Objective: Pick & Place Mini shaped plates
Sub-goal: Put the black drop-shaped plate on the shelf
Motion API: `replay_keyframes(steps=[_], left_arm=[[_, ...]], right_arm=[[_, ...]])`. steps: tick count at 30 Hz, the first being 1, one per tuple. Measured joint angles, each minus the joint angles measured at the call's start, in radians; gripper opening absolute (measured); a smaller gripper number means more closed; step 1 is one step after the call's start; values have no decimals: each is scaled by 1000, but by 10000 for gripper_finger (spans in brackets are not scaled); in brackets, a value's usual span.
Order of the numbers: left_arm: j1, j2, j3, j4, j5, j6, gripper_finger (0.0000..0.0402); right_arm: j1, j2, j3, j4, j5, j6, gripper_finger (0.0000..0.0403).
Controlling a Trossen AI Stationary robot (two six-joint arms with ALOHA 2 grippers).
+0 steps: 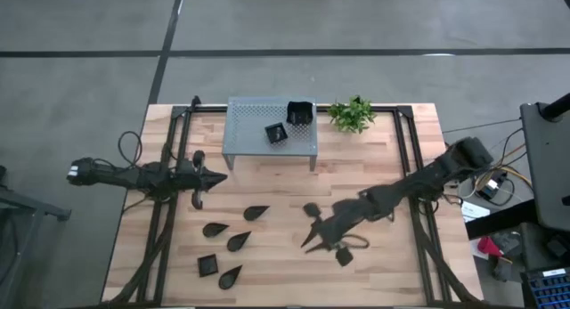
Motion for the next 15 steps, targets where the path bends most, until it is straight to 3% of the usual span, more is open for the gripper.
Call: replay_keyframes(steps=[3,6,11,15], left_arm=[[0,5,0,25,27,-184,0],[1,16,0,40,-34,-295,0],[-11,60,0,52,-49,-386,9],[-27,132,28,45,-49,-417,48]], right_arm=[[-9,-55,-91,37,54,4,69],[-12,-94,-158,77,101,-3,65],[-16,-138,-228,93,120,3,64],[-15,-152,-266,97,119,32,70]])
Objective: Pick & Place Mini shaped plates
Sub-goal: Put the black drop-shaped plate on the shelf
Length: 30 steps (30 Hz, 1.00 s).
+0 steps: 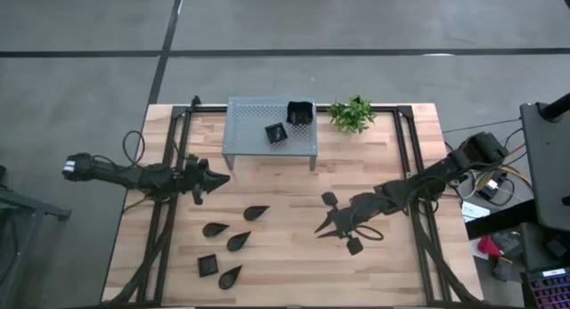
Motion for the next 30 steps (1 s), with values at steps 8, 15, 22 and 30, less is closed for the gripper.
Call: replay_keyframes(steps=[8,15,22,30], left_arm=[[-53,242,146,3,9,41,121],[-119,508,292,-4,-53,102,124],[-146,773,433,-31,-89,110,124],[-155,986,622,-167,-90,113,124]], right_arm=[[0,2,-66,141,11,-13,84],[-10,-108,-138,188,8,-31,91],[-47,-363,-242,130,16,-26,83],[-85,-622,-382,30,19,-47,67]])
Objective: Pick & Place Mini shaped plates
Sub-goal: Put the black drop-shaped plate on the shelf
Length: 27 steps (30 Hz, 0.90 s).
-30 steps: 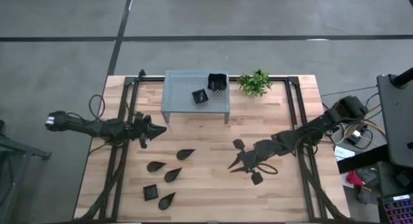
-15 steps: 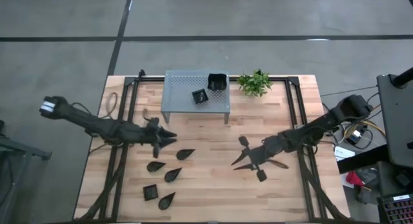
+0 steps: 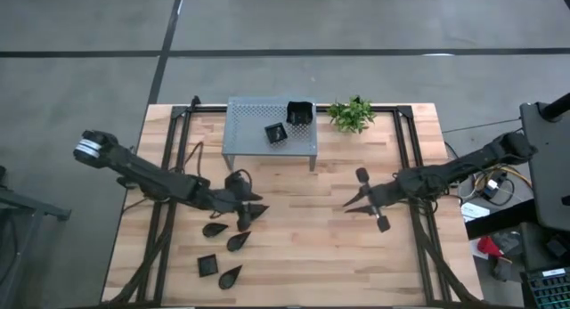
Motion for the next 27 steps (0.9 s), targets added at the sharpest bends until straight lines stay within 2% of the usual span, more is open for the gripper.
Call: replay_keyframes(steps=[8,16,21,27], left_arm=[[-18,94,71,-17,-1,-35,124],[-23,144,62,-13,-6,-65,124],[-44,193,62,-19,9,-73,124],[-74,210,63,-92,9,-120,124]], right_arm=[[0,-287,-94,-178,80,29,65],[0,-533,-168,-258,82,34,79],[0,-625,-180,-375,91,34,86],[0,-685,-209,-410,105,54,87]])
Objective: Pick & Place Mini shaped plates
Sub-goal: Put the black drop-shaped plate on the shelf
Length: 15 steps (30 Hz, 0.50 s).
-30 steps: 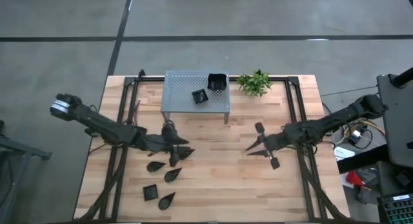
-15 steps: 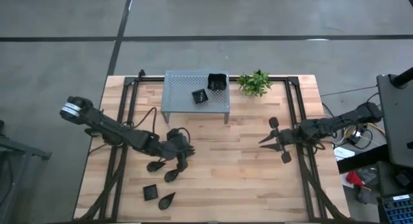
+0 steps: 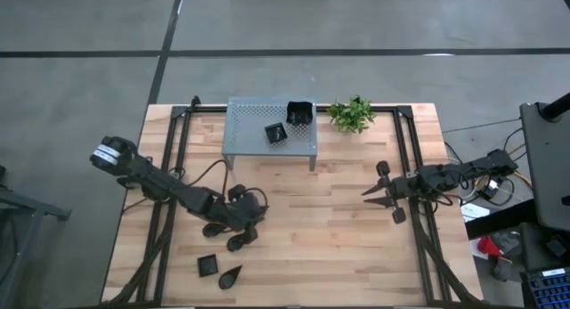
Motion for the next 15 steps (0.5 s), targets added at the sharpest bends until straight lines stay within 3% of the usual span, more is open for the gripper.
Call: replay_keyframes(steps=[11,15], left_arm=[[-55,64,2,-39,29,-16,124],[-55,81,1,-39,-8,-31,124]], right_arm=[[0,-6,-10,4,0,-21,66],[0,-5,-10,4,-1,-59,64]])
